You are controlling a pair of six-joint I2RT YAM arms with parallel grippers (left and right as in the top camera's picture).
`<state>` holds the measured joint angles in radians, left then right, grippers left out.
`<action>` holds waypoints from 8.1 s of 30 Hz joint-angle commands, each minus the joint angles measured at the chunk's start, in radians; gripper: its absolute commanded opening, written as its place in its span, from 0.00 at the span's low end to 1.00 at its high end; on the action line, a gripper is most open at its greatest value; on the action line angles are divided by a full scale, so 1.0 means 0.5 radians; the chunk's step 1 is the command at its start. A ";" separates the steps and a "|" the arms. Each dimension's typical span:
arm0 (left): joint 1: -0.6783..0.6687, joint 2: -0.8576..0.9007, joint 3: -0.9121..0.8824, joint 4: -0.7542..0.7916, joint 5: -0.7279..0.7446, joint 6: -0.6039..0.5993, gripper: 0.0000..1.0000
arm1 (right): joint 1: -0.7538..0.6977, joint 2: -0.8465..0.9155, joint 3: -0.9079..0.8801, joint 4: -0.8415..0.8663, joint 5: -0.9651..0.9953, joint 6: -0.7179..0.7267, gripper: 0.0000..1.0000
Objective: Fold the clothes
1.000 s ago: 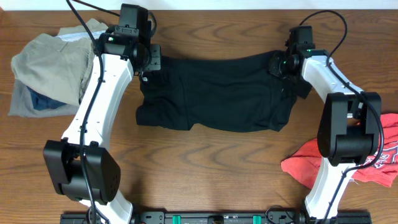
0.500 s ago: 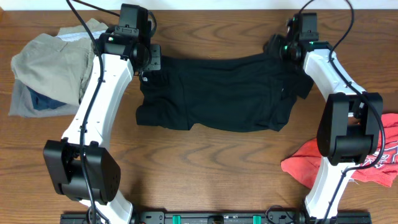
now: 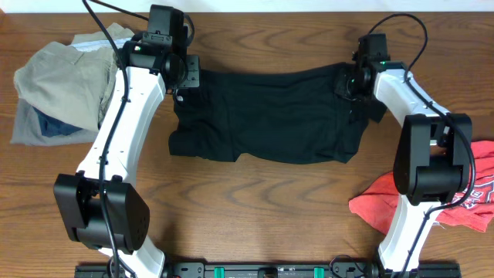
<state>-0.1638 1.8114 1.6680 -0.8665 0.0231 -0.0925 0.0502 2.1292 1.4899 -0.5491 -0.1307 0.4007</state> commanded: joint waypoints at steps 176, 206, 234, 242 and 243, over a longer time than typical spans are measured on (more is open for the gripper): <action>0.706 0.248 -0.385 0.090 0.566 -0.345 0.06 | -0.587 -0.502 -0.150 -1.181 0.410 -0.376 0.01; 0.230 0.560 -0.517 0.286 0.919 -0.486 0.67 | -0.590 -0.501 -0.150 -1.187 0.471 -0.377 0.01; 0.486 0.343 -0.512 -0.043 0.458 -0.484 0.06 | -0.599 -0.502 -0.150 -1.160 0.459 -0.378 0.01; 0.552 0.287 -0.517 -0.107 0.867 -0.382 0.33 | -0.581 -0.502 -0.150 -1.123 0.457 -0.377 0.01; 0.530 0.288 -0.519 -0.107 0.909 -0.380 0.50 | -0.580 -0.502 -0.150 -1.124 0.457 -0.378 0.01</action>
<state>0.1326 1.9560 1.4139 -0.9131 0.3649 -0.3176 -0.2462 1.9041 1.4124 -1.1126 0.0975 0.2008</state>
